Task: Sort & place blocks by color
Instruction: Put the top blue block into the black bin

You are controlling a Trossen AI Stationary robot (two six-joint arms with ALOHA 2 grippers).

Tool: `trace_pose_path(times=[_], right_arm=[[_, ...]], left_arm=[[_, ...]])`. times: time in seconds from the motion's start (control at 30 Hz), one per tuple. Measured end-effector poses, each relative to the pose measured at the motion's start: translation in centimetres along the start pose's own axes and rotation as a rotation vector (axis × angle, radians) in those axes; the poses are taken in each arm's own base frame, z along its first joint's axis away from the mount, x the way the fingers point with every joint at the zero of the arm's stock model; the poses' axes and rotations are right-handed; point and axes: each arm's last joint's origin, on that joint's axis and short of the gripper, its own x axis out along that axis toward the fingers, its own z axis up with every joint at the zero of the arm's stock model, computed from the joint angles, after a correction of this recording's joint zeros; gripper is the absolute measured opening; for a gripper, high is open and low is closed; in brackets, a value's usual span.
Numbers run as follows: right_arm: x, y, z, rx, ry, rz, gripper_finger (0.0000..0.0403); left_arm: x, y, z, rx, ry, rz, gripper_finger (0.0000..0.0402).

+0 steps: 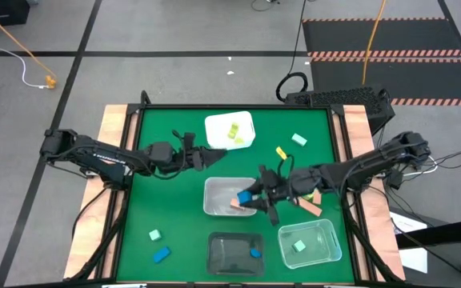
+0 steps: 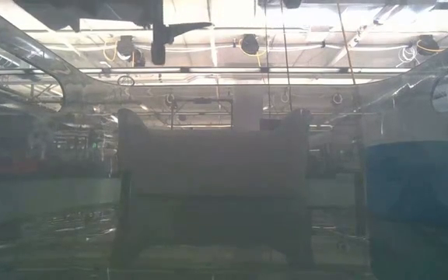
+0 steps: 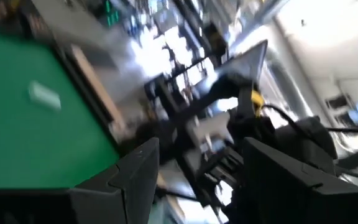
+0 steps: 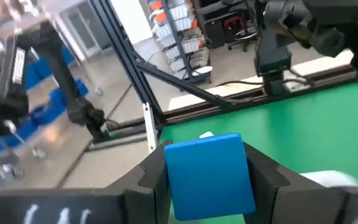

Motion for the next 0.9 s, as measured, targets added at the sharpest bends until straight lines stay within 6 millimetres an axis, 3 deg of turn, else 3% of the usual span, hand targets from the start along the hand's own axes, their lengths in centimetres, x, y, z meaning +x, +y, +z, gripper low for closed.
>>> trace_pose_path(times=[0.27,0.47,0.67,0.9], right_arm=[[3.9,4.4,-5.4,0.108,-0.108,0.018,0.0121],[5.0,6.4,-9.8,0.194,-0.06,-0.019,0.0122],[6.4,7.5,-13.8,0.291,0.036,-0.015,0.0122],[7.7,7.4,-15.6,0.279,0.074,-0.038,0.0124]], left_arm=[[-1.1,-1.2,-4.0,-0.041,0.259,-0.009,0.023],[-2.6,-2.7,-7.0,-0.029,0.343,-0.015,0.023],[-4.2,-4.0,-9.2,-0.031,0.348,0.004,0.023],[-6.3,-4.9,-11.6,-0.046,0.428,0.035,0.023]])
